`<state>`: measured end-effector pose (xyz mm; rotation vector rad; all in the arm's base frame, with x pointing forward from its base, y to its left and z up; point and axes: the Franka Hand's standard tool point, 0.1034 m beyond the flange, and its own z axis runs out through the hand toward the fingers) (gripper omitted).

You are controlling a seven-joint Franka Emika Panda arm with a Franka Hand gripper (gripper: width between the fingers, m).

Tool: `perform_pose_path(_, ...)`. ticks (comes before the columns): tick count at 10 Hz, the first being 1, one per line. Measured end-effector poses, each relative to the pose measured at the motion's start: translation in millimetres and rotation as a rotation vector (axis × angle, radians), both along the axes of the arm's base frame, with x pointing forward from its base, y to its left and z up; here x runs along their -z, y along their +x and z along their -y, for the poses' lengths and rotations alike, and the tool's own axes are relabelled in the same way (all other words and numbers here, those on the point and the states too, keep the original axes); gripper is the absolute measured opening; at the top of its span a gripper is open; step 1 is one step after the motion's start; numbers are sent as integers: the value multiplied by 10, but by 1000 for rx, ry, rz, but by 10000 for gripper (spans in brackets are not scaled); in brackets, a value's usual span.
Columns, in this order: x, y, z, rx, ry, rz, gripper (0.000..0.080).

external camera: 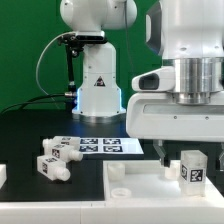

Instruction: Assemble one leg

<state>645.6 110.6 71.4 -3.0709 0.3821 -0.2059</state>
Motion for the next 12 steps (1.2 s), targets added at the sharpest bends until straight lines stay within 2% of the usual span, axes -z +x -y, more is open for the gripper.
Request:
perform_pose_path(1, 24, -4, -33, -59, -11, 28, 648)
perform_pose_path(2, 27, -11, -22, -13, -5, 20, 648)
perform_pose_path(3, 27, -10, -15, -14, -6, 20, 536)
perform_pose_path(4, 27, -11, -21, 23, 2, 19, 536)
perform_pose_path(5, 27, -11, -23, 102, 14, 17, 341)
perform_pose_path(6, 29, -12, -16, 140, 19, 16, 285)
perform_pose_path(9, 39, -29, 10, 499, 57, -14, 285)
perform_pose_path(12, 51, -45, 65, 1009, 180, -55, 285)
